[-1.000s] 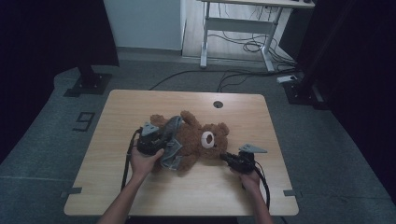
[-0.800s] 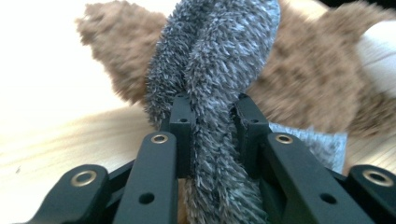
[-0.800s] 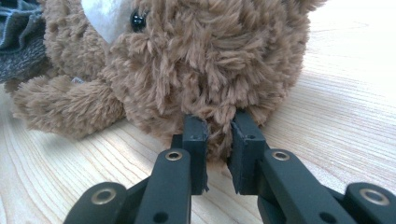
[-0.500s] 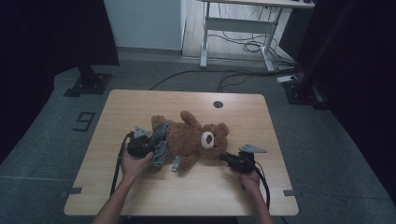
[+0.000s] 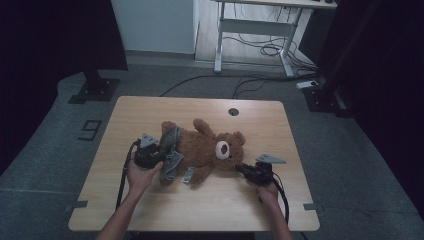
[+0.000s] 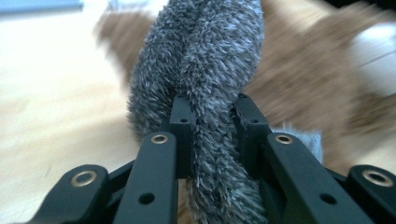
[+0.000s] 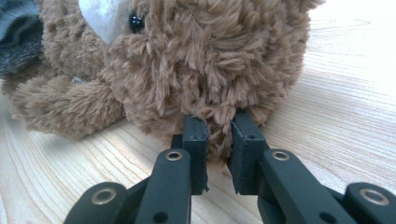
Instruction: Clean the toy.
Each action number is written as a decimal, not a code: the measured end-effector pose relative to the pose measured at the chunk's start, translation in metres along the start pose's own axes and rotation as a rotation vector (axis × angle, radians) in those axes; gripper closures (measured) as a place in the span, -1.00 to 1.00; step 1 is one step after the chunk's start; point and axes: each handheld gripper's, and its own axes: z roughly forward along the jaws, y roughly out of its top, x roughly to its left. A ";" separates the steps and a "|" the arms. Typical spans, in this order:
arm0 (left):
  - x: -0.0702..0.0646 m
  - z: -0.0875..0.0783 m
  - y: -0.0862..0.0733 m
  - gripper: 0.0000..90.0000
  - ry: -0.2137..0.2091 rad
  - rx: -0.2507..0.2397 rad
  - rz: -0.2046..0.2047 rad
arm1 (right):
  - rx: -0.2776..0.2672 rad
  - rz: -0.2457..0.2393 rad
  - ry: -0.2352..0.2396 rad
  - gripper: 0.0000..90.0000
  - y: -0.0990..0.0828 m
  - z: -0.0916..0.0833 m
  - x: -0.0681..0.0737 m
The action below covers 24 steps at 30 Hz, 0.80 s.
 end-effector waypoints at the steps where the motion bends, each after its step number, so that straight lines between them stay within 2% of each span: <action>1: -0.005 -0.002 0.005 0.62 -0.006 -0.014 0.012 | 0.000 -0.002 -0.001 0.74 0.000 0.000 0.000; 3: -0.020 -0.003 0.019 0.62 -0.032 -0.041 0.046 | -0.001 -0.002 -0.002 0.74 0.000 0.000 0.000; 5: -0.032 -0.001 0.029 0.62 -0.049 -0.048 0.073 | -0.001 -0.002 -0.003 0.74 0.000 0.000 0.000; 8: -0.052 0.012 0.046 0.62 -0.057 -0.034 0.125 | -0.001 0.000 -0.002 0.74 0.000 0.000 0.000; 11: -0.059 0.027 0.053 0.62 -0.055 -0.003 0.134 | -0.001 -0.003 -0.002 0.74 0.000 0.000 0.000; 15: -0.055 0.045 0.055 0.61 -0.038 0.033 0.116 | -0.002 -0.004 -0.002 0.74 0.000 0.000 0.001; 18: -0.048 0.051 0.053 0.61 -0.036 0.042 0.090 | -0.003 -0.006 -0.001 0.74 0.000 0.000 0.000; 20: -0.046 0.055 0.049 0.61 -0.030 0.063 0.103 | -0.003 -0.006 0.000 0.73 0.000 0.000 0.000; 22: -0.045 0.059 0.042 0.61 -0.047 0.085 0.099 | -0.001 -0.010 -0.003 0.72 0.000 -0.001 0.001; 24: -0.042 0.060 0.036 0.61 -0.063 0.078 0.071 | -0.001 -0.016 -0.015 0.66 -0.001 -0.001 0.002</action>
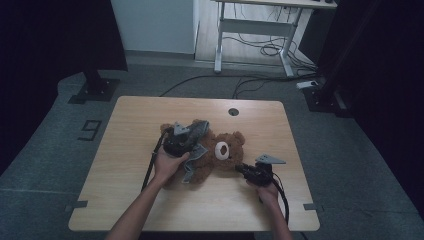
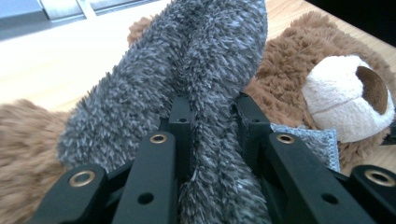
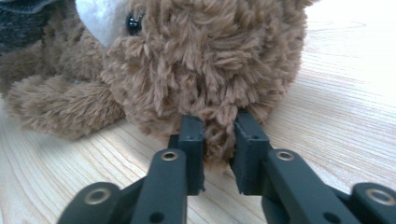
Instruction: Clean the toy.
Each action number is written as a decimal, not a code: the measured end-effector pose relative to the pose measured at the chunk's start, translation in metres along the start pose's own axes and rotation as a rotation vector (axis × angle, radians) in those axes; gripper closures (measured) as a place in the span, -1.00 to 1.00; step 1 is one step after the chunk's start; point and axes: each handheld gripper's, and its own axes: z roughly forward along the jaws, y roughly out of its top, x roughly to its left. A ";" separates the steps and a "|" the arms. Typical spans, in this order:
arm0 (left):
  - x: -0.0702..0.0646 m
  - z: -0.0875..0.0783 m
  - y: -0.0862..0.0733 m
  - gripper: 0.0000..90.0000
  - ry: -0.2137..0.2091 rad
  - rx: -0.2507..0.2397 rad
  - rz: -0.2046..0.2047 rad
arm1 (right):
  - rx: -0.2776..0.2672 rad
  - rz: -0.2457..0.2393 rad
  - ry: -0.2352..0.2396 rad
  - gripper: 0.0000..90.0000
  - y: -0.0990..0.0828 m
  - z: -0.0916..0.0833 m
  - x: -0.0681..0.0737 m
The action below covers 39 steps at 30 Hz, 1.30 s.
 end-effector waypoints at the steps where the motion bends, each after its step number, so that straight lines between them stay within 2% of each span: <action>1: 0.001 0.000 -0.003 0.61 -0.008 -0.003 -0.008 | -0.001 -0.001 -0.001 0.62 0.000 0.000 0.000; 4: 0.002 -0.002 -0.013 0.63 -0.027 -0.011 -0.022 | -0.018 -0.013 -0.024 0.34 -0.001 -0.003 0.001; 7: 0.002 -0.005 -0.019 0.63 -0.044 -0.021 -0.031 | -0.064 -0.013 -0.046 0.06 0.002 -0.009 0.003; 10: 0.001 -0.008 -0.025 0.63 -0.052 -0.031 -0.038 | -0.118 0.003 -0.033 -0.12 0.009 -0.017 0.004; 13: -0.002 -0.011 -0.032 0.64 -0.057 -0.046 -0.038 | -0.141 -0.006 -0.013 -0.29 0.017 -0.021 0.007; 20: -0.004 -0.017 -0.043 0.64 -0.070 -0.071 -0.045 | -0.111 -0.031 0.028 -0.59 0.035 -0.006 0.017; 24: -0.004 -0.019 -0.047 0.64 -0.069 -0.081 -0.048 | -0.066 -0.046 0.032 -0.73 0.045 0.009 0.020; 28: -0.004 -0.020 -0.051 0.64 -0.079 -0.087 -0.051 | -0.027 0.005 0.066 -0.93 0.043 0.018 0.012; 31: -0.006 -0.021 -0.053 0.64 -0.073 -0.092 -0.045 | -0.015 0.030 0.102 -0.86 0.038 0.020 0.009; 34: -0.007 -0.022 -0.056 0.64 -0.075 -0.098 -0.053 | -0.019 -0.001 0.114 -0.67 0.036 0.019 0.012; 36: -0.007 -0.023 -0.057 0.64 -0.075 -0.101 -0.055 | -0.013 -0.006 0.123 -0.48 0.034 0.017 0.012; 39: -0.009 -0.024 -0.058 0.64 -0.075 -0.102 -0.064 | -0.015 -0.015 0.108 -0.16 0.031 0.014 0.012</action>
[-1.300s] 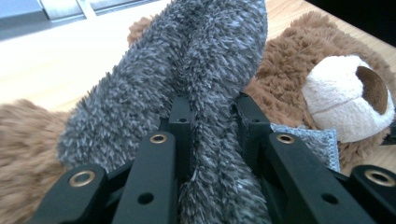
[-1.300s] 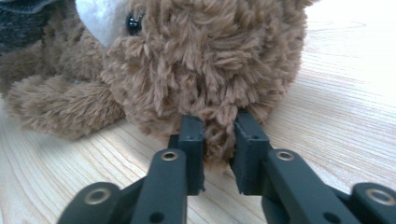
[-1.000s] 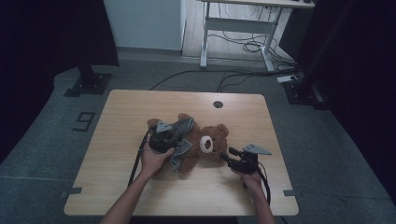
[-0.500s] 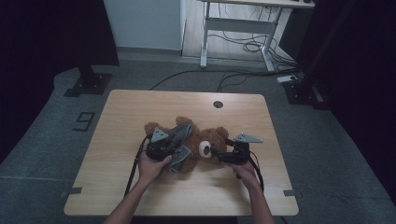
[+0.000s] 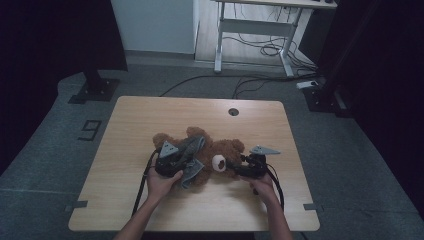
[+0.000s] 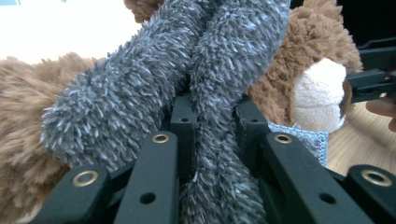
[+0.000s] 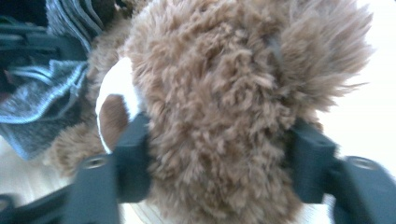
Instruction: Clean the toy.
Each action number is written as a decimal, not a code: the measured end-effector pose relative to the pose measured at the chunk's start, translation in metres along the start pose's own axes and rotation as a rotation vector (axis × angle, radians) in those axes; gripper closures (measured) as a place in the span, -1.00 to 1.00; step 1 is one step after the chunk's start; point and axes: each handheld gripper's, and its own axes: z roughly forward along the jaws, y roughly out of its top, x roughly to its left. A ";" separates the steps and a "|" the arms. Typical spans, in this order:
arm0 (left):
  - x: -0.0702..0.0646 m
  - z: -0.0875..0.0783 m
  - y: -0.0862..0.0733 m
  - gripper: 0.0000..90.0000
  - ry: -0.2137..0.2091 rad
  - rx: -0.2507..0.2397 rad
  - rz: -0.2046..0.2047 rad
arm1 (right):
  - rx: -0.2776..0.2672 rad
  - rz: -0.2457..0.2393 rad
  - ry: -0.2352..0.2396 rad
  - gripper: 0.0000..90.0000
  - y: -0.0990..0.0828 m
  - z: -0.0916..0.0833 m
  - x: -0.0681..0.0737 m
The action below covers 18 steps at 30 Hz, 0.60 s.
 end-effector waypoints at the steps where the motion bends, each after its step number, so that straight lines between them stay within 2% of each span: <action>1: -0.001 -0.001 0.001 0.63 -0.002 -0.001 -0.007 | -0.006 -0.011 -0.006 -0.09 -0.001 -0.001 0.001; 4: -0.005 -0.005 0.006 0.63 -0.002 0.004 0.001 | -0.028 -0.033 -0.017 0.02 -0.008 -0.004 0.005; 8: -0.013 -0.008 0.020 0.63 -0.011 0.002 0.006 | -0.037 -0.049 -0.026 0.07 -0.011 -0.007 0.006; 14: -0.047 -0.003 0.051 0.63 -0.064 -0.032 0.077 | -0.029 -0.097 -0.037 0.07 -0.013 -0.009 0.011; 18: -0.072 0.016 0.069 0.62 -0.101 -0.007 0.118 | -0.033 -0.104 -0.039 0.07 -0.014 -0.010 0.013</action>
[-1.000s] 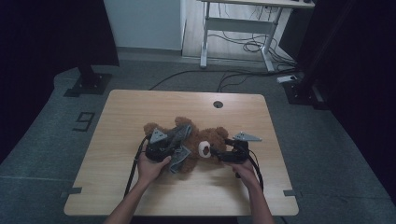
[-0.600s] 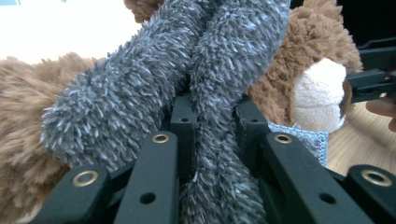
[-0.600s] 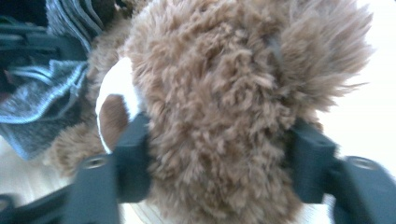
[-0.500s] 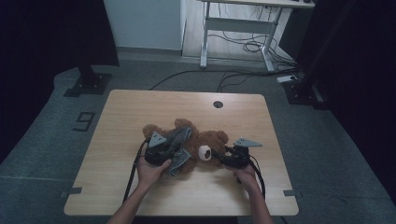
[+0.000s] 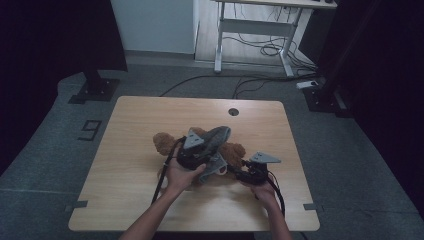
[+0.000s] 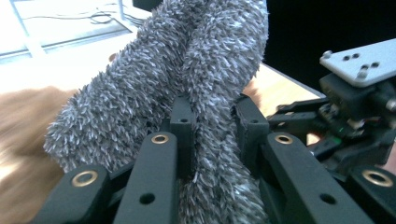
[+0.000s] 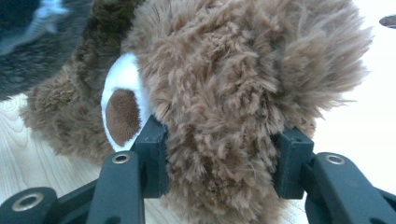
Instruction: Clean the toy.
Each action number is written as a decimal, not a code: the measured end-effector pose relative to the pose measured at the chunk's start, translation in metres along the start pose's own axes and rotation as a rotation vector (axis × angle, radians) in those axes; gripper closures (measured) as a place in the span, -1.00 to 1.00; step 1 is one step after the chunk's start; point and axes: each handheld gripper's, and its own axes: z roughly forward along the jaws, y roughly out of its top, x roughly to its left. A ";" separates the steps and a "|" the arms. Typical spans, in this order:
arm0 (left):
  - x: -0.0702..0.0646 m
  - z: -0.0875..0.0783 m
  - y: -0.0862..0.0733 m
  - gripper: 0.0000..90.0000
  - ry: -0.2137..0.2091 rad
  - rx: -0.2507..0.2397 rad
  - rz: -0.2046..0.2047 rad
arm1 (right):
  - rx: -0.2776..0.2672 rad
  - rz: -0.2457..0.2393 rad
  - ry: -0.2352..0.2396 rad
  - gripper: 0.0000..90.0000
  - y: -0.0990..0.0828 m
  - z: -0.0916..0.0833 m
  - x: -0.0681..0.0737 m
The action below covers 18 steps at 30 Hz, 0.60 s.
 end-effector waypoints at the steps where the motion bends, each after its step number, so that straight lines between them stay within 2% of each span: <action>1: -0.003 0.006 0.003 0.62 -0.005 0.012 0.003 | -0.002 -0.003 -0.001 0.07 0.000 0.000 0.000; 5: -0.009 0.030 0.006 0.62 -0.025 0.043 -0.014 | -0.004 -0.004 -0.004 0.07 -0.001 -0.001 0.002; 9: -0.013 0.053 0.006 0.62 -0.018 0.070 -0.024 | -0.009 -0.028 -0.017 0.08 -0.002 -0.001 0.004; 13: -0.014 0.059 0.004 0.62 -0.005 0.090 -0.014 | -0.007 -0.044 -0.032 0.11 -0.003 -0.002 0.006; 18: -0.003 0.052 -0.001 0.62 0.003 0.096 -0.042 | -0.010 -0.059 -0.043 0.12 -0.003 -0.001 0.008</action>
